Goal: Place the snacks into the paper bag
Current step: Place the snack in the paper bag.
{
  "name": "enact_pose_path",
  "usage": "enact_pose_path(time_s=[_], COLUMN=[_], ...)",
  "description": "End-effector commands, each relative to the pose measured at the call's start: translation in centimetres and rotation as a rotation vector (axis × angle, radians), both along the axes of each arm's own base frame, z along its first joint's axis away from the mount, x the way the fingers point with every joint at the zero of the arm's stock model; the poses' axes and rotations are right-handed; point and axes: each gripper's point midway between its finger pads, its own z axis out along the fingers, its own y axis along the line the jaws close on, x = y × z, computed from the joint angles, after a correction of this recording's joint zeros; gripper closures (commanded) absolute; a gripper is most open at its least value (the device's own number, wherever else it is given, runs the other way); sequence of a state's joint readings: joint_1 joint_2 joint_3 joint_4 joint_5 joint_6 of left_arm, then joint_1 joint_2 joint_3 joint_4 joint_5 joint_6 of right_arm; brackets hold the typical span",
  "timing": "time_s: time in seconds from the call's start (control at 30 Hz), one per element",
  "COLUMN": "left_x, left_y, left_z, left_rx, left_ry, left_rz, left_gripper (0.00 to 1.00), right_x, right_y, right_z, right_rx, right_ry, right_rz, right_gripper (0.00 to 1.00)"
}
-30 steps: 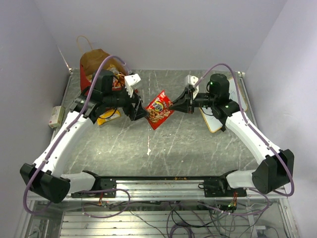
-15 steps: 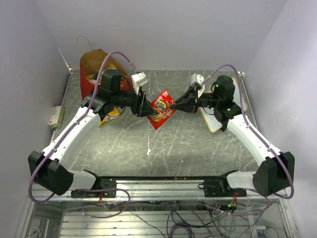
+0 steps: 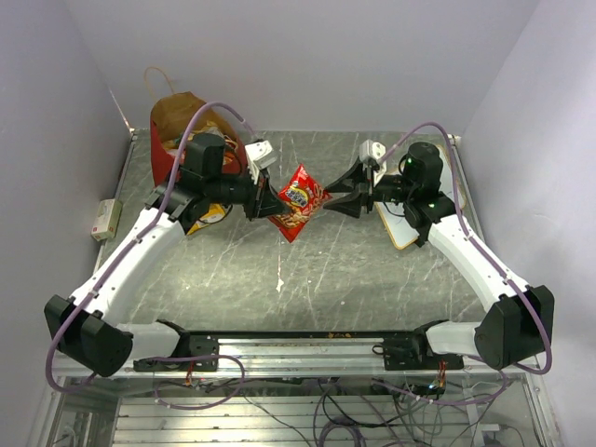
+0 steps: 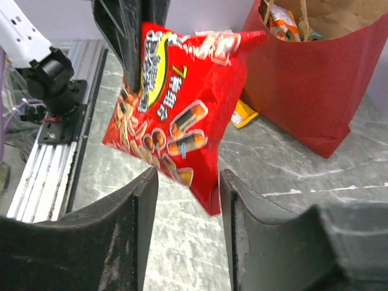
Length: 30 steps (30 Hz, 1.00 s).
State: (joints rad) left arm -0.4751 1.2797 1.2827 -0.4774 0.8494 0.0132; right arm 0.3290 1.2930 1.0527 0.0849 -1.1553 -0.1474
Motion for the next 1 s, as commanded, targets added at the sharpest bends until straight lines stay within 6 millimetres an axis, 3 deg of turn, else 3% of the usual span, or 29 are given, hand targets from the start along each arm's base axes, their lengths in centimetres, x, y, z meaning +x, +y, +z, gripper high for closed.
enact_pose_path(time_s=[0.0,0.1,0.27,0.5,0.73,0.97], left_x=[0.1,0.2,0.5,0.5,3.1,6.3], left_y=[1.2,2.2,4.2,8.0,15.0,21.3], left_z=[1.7,2.2,3.8,8.0,14.2,17.4], left_rx=[0.032,0.064,0.108,0.148,0.187,0.324], left_ry=[-0.149,-0.207,-0.311,-0.45,-0.553,-0.639], left_rz=[0.031,0.054,0.104,0.208,0.6,0.953], left_gripper=[0.93,0.93,0.93,0.93,0.93,0.93], right_x=[0.0,0.3,0.8,1.4,1.4,1.2], right_y=[-0.7,-1.3,-1.9,-2.0,-2.1,-2.1], right_z=[0.0,-0.1,-0.4,-1.3,-1.6,-1.6], right_rx=[-0.015,-0.02,-0.026,-0.045,-0.052,-0.051], right_ry=[-0.043,-0.042,-0.048,-0.045,-0.047,-0.054], right_rz=[-0.004,-0.018,-0.041,-0.056,-0.056,-0.057], right_gripper=[0.5,0.42,0.38,0.37,0.36,0.35])
